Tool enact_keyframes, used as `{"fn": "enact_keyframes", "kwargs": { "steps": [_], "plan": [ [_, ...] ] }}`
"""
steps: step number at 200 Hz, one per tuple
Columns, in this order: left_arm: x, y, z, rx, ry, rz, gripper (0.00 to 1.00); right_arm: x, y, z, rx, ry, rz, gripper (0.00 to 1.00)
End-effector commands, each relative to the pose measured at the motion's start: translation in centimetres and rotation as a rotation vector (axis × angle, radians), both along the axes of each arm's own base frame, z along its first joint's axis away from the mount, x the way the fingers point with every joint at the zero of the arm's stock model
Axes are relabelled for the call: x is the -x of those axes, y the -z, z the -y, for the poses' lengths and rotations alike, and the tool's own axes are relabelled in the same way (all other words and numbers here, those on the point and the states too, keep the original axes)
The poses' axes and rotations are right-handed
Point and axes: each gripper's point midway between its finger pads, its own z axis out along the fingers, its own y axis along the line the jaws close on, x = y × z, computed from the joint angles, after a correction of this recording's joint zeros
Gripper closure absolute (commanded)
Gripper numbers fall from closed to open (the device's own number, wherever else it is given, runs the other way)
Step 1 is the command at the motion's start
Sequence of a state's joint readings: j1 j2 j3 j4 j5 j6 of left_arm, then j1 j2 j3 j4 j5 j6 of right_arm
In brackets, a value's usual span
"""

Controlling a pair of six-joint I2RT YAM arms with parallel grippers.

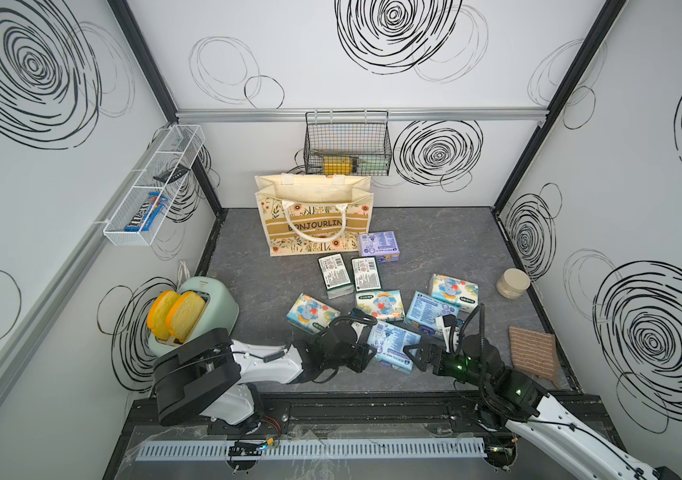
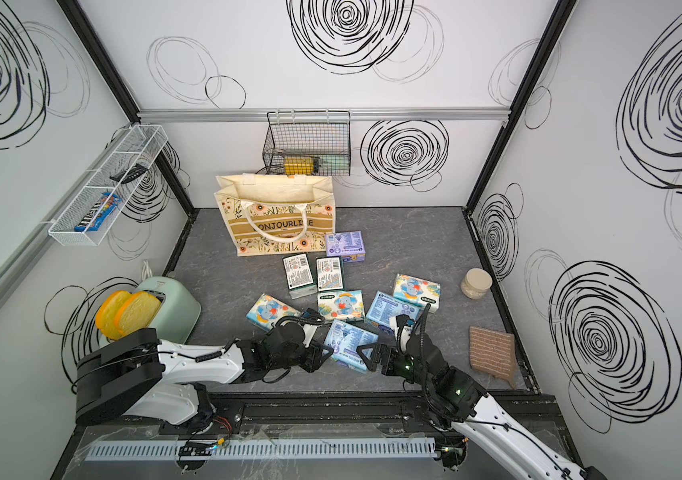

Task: Put tissues into the canvas bag
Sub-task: Pick up the pack of facial tissues from the center of the board.

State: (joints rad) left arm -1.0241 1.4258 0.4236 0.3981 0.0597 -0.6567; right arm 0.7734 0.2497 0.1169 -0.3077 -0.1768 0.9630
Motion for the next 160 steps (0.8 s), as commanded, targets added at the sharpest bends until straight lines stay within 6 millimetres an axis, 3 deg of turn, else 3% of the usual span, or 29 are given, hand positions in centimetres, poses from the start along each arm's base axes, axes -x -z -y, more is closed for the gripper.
{"fn": "enact_keyframes", "kwargs": {
  "steps": [1,74,123,160],
  "plan": [
    [0.5,3.1,-2.3,-0.073,-0.039,-0.068,0.58,0.0,1.6,1.4,0.056,0.064,-0.058,0.01],
    [0.9,3.8,-3.1,-0.073,-0.045,-0.085,0.58,0.4,4.2,0.0,-0.049,0.005,-0.086,0.02],
    [1.0,4.3,-3.6,-0.08,-0.054,-0.095,0.58,0.2,7.8,3.4,0.083,0.144,-0.19,0.03],
    [0.9,4.3,-3.6,-0.08,-0.055,-0.094,0.58,0.5,8.3,3.4,0.09,0.14,-0.221,0.03]
  ]
}}
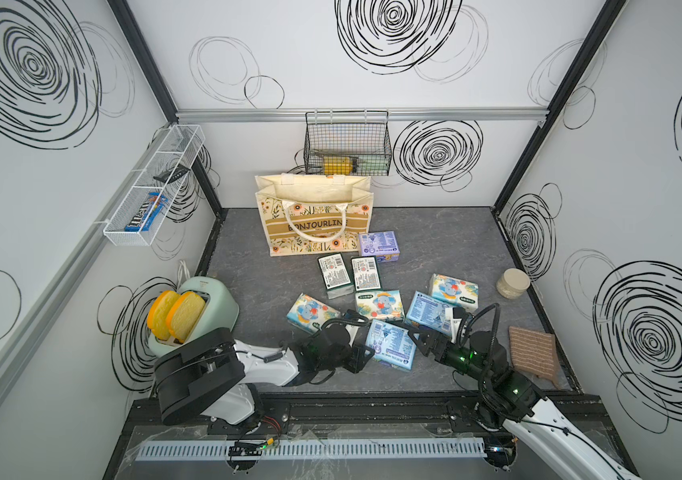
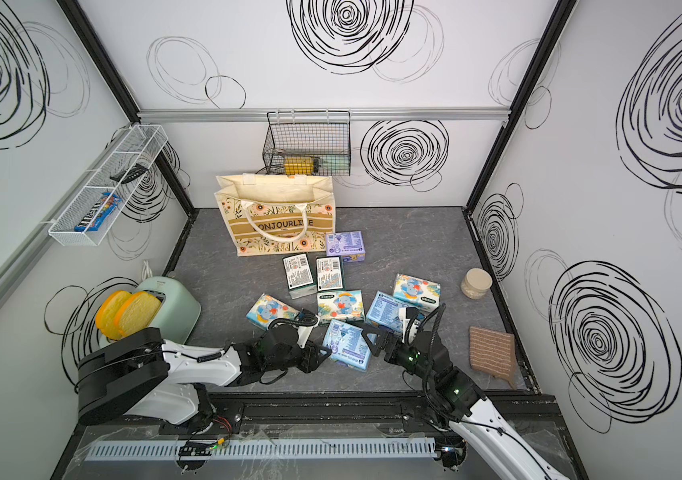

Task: Put tissues into the canvas bag
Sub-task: Pick up the pack of facial tissues from the center of the board.

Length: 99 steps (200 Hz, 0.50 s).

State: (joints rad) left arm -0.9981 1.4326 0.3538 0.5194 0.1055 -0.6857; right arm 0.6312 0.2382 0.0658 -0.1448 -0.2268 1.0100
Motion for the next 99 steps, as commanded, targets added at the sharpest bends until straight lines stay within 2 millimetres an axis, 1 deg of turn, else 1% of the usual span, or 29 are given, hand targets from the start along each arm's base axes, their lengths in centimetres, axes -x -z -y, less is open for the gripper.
{"fn": "enact_keyframes", "kwargs": {
  "steps": [1,27,50,70,82,99],
  "plan": [
    [0.7,3.9,-3.1,-0.144,-0.044,-0.075,0.58,3.4,9.8,2.6,0.196,0.012,-0.282,0.03],
    [0.7,3.8,-3.0,-0.148,-0.043,-0.073,0.58,3.7,10.5,3.2,0.212,0.062,-0.376,0.03],
    [0.5,3.6,-3.0,-0.145,-0.047,-0.067,0.58,3.8,10.2,3.6,0.24,0.106,-0.45,0.03],
    [0.5,3.5,-3.0,-0.143,-0.05,-0.065,0.58,3.5,9.5,3.8,0.284,0.11,-0.462,0.03],
    [0.5,3.5,-3.0,-0.143,-0.051,-0.067,0.58,3.4,9.5,3.7,0.302,0.102,-0.46,0.03],
    [0.6,3.6,-3.1,-0.143,-0.049,-0.07,0.58,3.5,9.7,3.0,0.279,0.053,-0.442,0.03]
  ]
}}
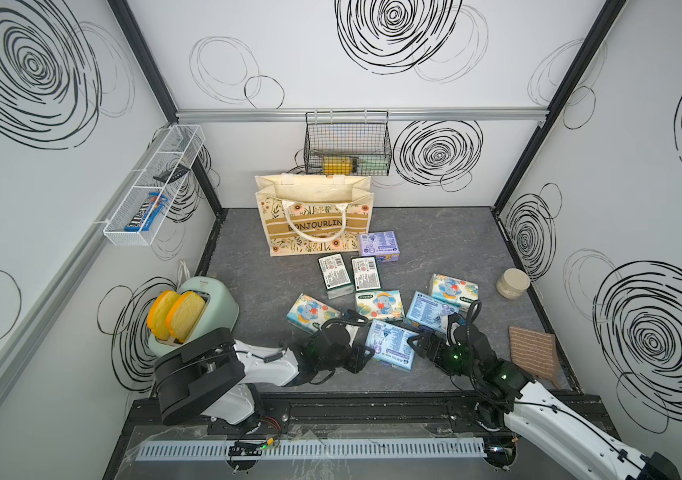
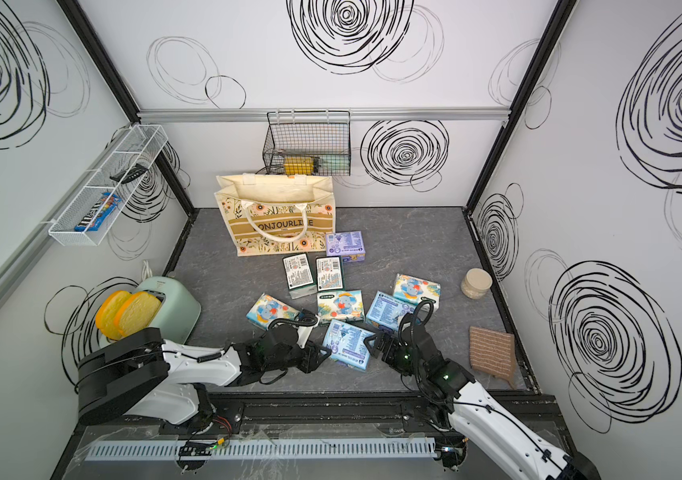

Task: Put tissues into the canvas bag
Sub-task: Pick up the pack of facial tissues from the center of the board.

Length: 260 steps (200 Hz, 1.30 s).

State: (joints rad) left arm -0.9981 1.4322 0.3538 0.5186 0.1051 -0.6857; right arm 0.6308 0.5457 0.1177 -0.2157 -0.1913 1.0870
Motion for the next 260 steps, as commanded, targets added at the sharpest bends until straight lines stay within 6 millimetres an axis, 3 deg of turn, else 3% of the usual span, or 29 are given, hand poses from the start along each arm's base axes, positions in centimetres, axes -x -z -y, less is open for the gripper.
{"fn": "enact_keyframes", "kwargs": {
  "steps": [1,50,169,260],
  "plan": [
    [0.6,3.6,-3.1,-0.142,-0.048,-0.07,0.58,2.7,4.1,1.6,0.102,-0.025,-0.145,0.03],
    [0.8,3.8,-3.1,-0.139,-0.042,-0.075,0.58,3.4,4.4,-0.8,-0.08,-0.121,-0.075,0.02],
    [1.1,4.1,-2.6,-0.139,-0.032,-0.088,0.58,4.0,5.7,-0.9,-0.121,-0.149,-0.129,0.03],
    [1.7,4.4,-2.2,-0.137,-0.009,-0.1,0.58,4.5,4.6,-2.0,-0.186,-0.313,-0.021,0.03]
  ]
}}
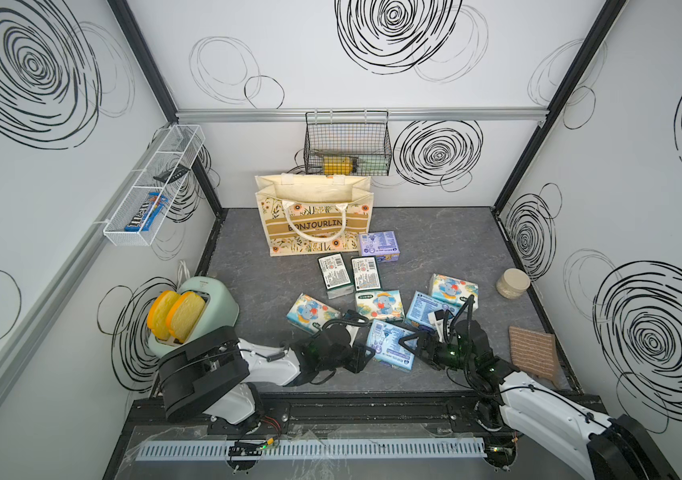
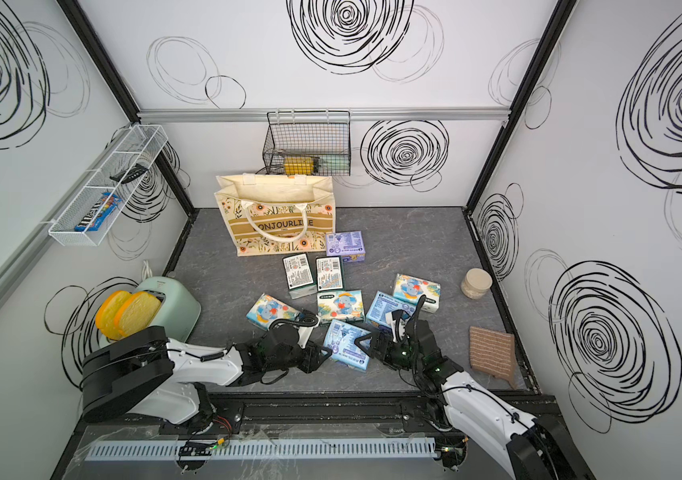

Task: Put tissues into the canvas bag
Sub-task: Pick up the pack of facial tissues from the center of the board.

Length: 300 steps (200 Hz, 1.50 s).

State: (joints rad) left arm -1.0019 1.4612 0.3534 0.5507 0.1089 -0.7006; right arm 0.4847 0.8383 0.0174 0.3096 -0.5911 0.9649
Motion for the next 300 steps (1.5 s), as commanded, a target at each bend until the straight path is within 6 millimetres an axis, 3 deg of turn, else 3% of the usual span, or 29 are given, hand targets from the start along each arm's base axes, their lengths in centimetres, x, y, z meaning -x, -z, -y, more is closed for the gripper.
{"fn": "enact_keyframes", "kwargs": {
  "steps": [1,53,104,146,172,193,210,238,251,300],
  "plan": [
    [1.6,4.1,-2.5,-0.146,-0.005,-0.089,0.58,4.6,5.3,1.5,0.051,-0.084,-0.072,0.03],
    [1.9,4.1,-2.1,-0.135,0.0,-0.09,0.58,4.3,4.0,0.5,0.043,-0.16,-0.025,0.0],
    [2.1,4.0,-2.1,-0.132,0.007,-0.089,0.58,4.4,3.1,-0.7,0.092,-0.223,0.062,0.14],
    [2.0,2.7,-1.4,-0.099,0.029,-0.072,0.57,5.0,3.2,-1.6,0.148,-0.251,0.104,0.26],
    [1.8,2.2,-1.3,-0.098,0.031,-0.062,0.57,4.9,3.6,-1.3,0.18,-0.23,0.092,0.45],
    [1.7,1.5,-1.1,-0.089,0.038,-0.054,0.55,4.6,3.6,-1.1,0.189,-0.21,0.096,0.5],
    [1.3,0.1,-1.0,-0.086,0.04,-0.029,0.48,4.3,3.4,-1.0,0.193,-0.193,0.106,0.53],
    [0.0,-4.1,-1.7,-0.09,0.013,0.067,0.11,3.7,2.6,-0.7,0.188,-0.156,0.144,0.57],
    [-0.6,-6.5,-2.4,-0.08,-0.009,0.11,0.01,3.5,2.1,-0.6,0.181,-0.144,0.171,0.63],
    [-3.3,-13.3,-6.2,0.012,-0.114,0.181,0.04,3.1,0.0,-0.4,0.136,-0.12,0.211,0.64]
  ]
}}
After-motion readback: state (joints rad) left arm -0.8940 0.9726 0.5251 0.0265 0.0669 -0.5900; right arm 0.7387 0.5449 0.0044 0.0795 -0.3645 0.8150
